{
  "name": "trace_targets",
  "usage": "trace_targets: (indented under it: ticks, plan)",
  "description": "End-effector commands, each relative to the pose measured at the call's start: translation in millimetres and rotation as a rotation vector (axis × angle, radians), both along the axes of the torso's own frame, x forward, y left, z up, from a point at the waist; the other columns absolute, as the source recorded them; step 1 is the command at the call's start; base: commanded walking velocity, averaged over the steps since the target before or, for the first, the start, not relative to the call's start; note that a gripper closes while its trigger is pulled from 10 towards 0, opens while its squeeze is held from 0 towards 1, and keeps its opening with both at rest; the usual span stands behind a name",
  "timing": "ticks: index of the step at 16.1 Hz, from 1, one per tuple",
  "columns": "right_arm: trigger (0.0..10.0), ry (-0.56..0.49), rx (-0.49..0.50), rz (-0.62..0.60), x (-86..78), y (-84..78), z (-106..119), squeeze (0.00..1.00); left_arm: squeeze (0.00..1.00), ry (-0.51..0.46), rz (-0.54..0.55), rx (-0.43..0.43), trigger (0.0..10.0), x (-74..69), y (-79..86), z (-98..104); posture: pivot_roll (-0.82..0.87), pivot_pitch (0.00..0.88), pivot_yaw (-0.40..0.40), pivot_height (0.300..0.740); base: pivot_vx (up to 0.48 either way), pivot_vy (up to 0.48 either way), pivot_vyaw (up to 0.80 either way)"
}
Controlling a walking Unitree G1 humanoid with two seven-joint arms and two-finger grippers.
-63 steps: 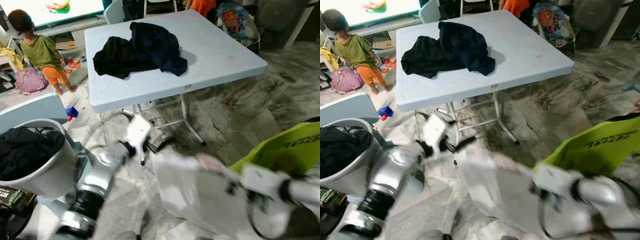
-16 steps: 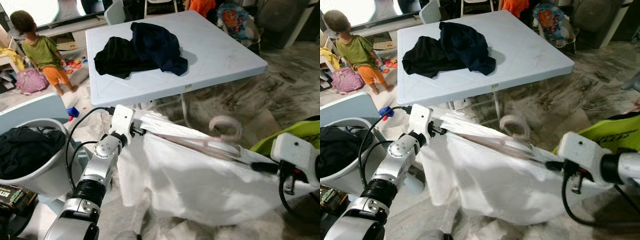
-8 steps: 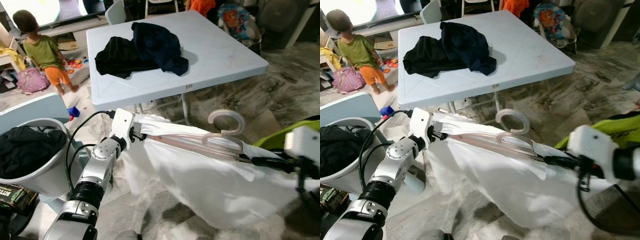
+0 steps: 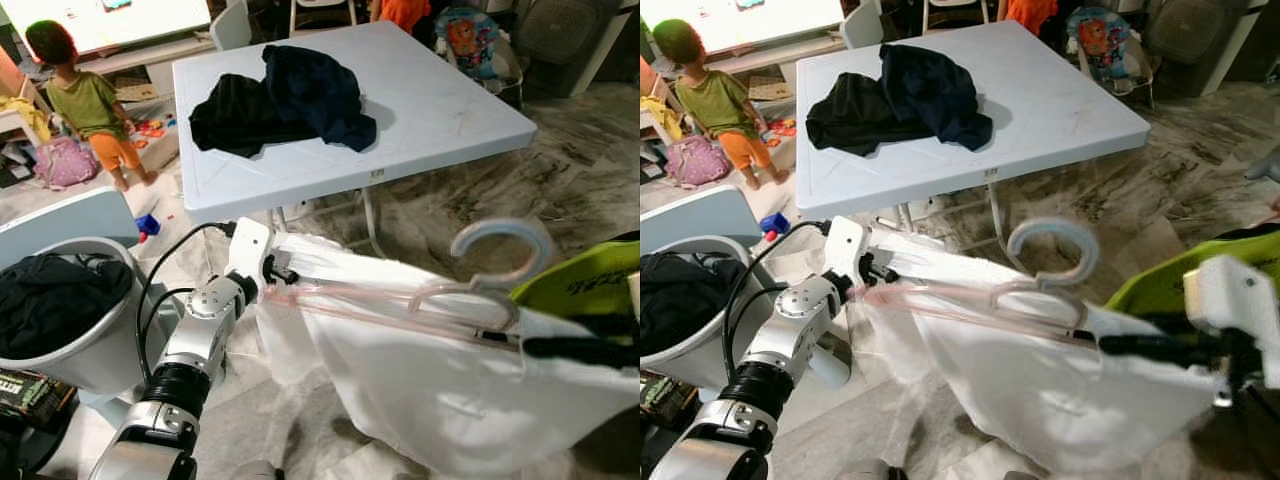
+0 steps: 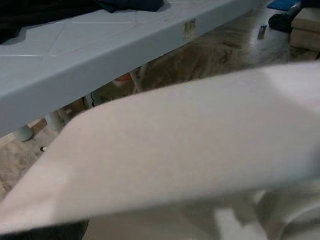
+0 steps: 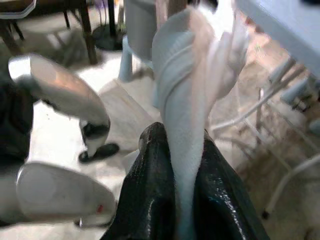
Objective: Hang hanger
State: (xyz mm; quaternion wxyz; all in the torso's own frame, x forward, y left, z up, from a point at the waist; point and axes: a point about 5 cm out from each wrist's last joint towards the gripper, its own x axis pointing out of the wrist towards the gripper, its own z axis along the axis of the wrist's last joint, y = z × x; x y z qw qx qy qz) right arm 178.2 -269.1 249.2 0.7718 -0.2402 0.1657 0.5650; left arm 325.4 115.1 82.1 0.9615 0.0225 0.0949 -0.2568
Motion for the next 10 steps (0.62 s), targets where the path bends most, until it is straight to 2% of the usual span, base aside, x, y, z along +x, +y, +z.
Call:
trace_targets:
  ticks: [1,2,3,5,6,7,8,9,10]
  plan:
    - [10.0,-0.057,0.056,0.03,0.4,5.0,22.0,0.0,0.0,0.016,0.063,0.022,10.0,1.4,20.4,-1.8,-0.17,0.0,0.093,0.74,0.0,0.0,0.0]
    - [10.0,-0.099,0.184,-0.02,11.2,11.1,28.1,0.0,0.0,0.027,0.017,0.03,10.0,-2.0,12.8,-5.1,-0.17,0.0,0.093,0.74,0.0,0.0,0.0]
    - [10.0,-0.146,0.366,-0.101,30.8,16.8,31.1,0.0,0.0,0.03,-0.067,0.056,10.0,-8.9,-3.6,-9.9,-0.17,0.0,0.096,0.74,0.0,0.0,0.0]
    - [10.0,-0.212,0.528,-0.259,58.9,16.7,29.9,0.0,0.0,0.02,-0.166,0.059,10.0,-19.2,-22.6,-12.5,-0.16,0.0,0.097,0.74,0.0,0.0,0.0]
    - [10.0,-0.235,0.561,-0.367,76.5,16.0,26.5,0.0,0.42,0.005,-0.226,0.085,10.0,-26.0,-33.1,-14.1,-0.15,0.0,0.097,0.74,0.0,0.0,0.0]
    - [10.0,-0.252,0.531,-0.411,85.2,16.7,21.9,0.0,1.0,-0.001,-0.256,0.094,10.0,-29.6,-37.9,-15.2,-0.15,0.0,0.097,0.74,0.0,0.0,0.0]
    - [10.0,-0.281,0.423,-0.472,100.9,20.5,10.5,0.0,1.0,-0.002,-0.305,0.081,10.0,-35.6,-45.1,-16.4,-0.15,0.0,0.096,0.74,0.0,0.0,0.0]
    - [10.0,-0.337,0.294,-0.473,111.1,24.1,0.5,0.0,1.0,-0.008,-0.311,0.091,10.0,-36.9,-47.0,-16.8,-0.15,0.0,0.098,0.74,0.0,0.0,0.0]
    - [10.0,-0.345,0.256,-0.472,114.5,25.4,-2.9,0.0,1.0,-0.01,-0.312,0.1,10.0,-36.8,-47.4,-16.9,-0.15,0.0,0.099,0.74,0.0,0.0,0.0]
